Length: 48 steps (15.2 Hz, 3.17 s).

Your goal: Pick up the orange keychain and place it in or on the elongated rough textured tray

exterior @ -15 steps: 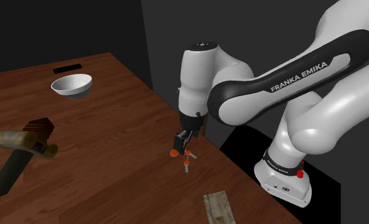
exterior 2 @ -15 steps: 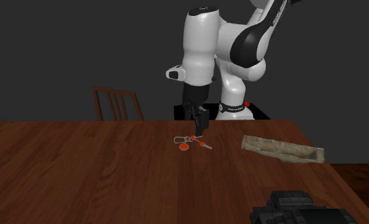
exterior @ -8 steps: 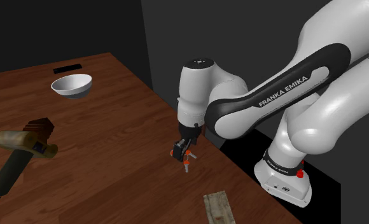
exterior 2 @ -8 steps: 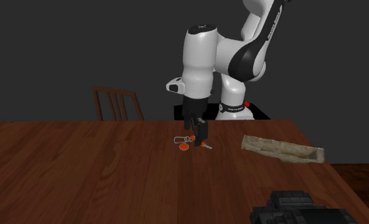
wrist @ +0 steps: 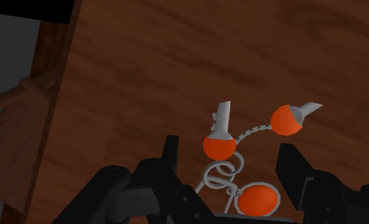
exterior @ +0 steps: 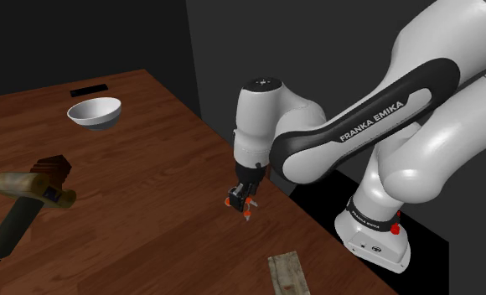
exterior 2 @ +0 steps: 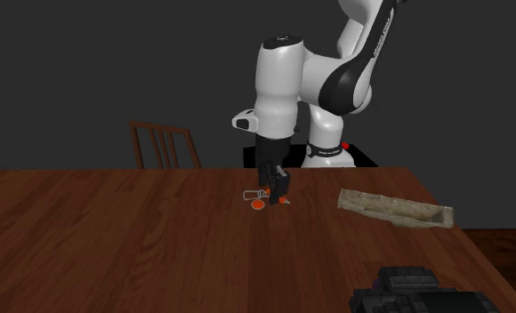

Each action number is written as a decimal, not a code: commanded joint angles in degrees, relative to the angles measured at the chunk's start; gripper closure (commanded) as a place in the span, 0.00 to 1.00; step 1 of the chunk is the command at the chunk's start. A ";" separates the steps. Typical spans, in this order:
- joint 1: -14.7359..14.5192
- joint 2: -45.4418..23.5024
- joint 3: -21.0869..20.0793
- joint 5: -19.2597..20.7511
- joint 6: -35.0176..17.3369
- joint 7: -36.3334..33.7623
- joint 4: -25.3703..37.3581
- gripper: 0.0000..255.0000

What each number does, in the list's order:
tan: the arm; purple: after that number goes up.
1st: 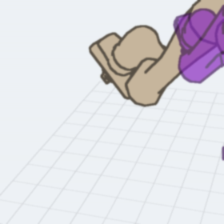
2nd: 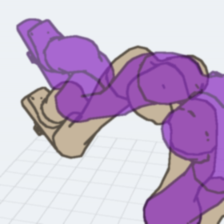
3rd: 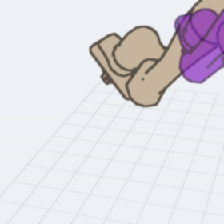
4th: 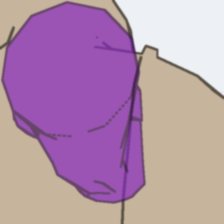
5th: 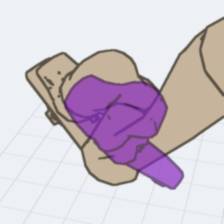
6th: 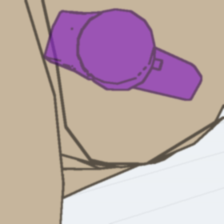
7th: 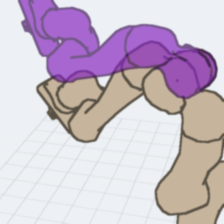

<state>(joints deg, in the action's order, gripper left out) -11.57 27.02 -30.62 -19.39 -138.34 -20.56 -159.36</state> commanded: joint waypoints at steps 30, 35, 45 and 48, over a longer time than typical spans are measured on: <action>-0.40 10.44 5.27 2.32 20.24 0.18 9.81 1.00; -2.25 13.49 4.22 1.10 23.58 -2.22 10.38 1.00; -11.48 21.58 -5.07 -6.84 29.31 -15.58 10.09 1.00; -13.66 22.52 -8.28 -9.05 30.62 -19.91 11.40 1.00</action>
<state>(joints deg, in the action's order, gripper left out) -24.56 49.38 -37.70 -27.67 -108.21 -38.80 -148.66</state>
